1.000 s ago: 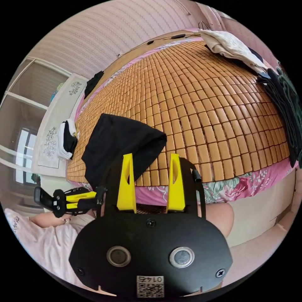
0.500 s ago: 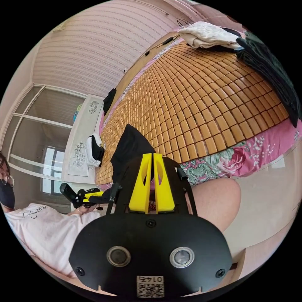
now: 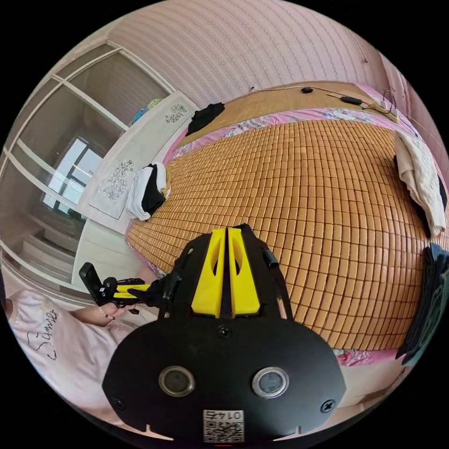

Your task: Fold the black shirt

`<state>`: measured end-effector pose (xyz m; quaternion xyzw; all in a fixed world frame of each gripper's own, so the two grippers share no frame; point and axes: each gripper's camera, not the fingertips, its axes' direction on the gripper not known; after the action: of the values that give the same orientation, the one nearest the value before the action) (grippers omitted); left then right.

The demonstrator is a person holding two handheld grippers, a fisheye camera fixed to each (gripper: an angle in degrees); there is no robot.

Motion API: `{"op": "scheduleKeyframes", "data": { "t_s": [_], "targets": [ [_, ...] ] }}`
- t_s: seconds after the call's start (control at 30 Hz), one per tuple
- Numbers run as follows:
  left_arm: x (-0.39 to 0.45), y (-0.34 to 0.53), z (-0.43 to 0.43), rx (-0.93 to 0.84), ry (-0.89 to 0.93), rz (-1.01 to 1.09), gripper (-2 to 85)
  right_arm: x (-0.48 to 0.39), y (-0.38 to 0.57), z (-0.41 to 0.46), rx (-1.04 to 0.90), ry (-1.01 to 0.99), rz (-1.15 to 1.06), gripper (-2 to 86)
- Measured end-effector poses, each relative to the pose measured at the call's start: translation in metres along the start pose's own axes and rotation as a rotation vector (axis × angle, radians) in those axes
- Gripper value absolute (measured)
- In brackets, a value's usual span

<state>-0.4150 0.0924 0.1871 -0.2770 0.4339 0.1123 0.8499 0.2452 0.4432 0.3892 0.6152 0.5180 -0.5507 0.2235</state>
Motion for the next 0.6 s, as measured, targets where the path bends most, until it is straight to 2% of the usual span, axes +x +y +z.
{"op": "scheduleKeyframes", "data": {
  "t_s": [0.13, 0.23, 0.4, 0.6],
  "targets": [
    [-0.046, -0.005, 0.01, 0.001, -0.14, -0.109, 1.6, -0.02, -0.069, 0.082, -0.14, 0.072, 0.078, 0.4],
    [-0.079, -0.006, 0.03, -0.071, -0.217, -0.19, 1.4, -0.031, -0.093, 0.112, -0.195, 0.138, 0.124, 0.2],
    [-0.102, -0.006, 0.036, -0.091, -0.19, -0.229, 1.3, -0.078, -0.101, 0.112, -0.161, 0.224, -0.044, 0.7],
    [-0.105, -0.01, 0.041, -0.105, -0.207, -0.245, 4.9, -0.099, -0.091, 0.147, -0.368, 0.515, -0.192, 5.4]
  ]
}}
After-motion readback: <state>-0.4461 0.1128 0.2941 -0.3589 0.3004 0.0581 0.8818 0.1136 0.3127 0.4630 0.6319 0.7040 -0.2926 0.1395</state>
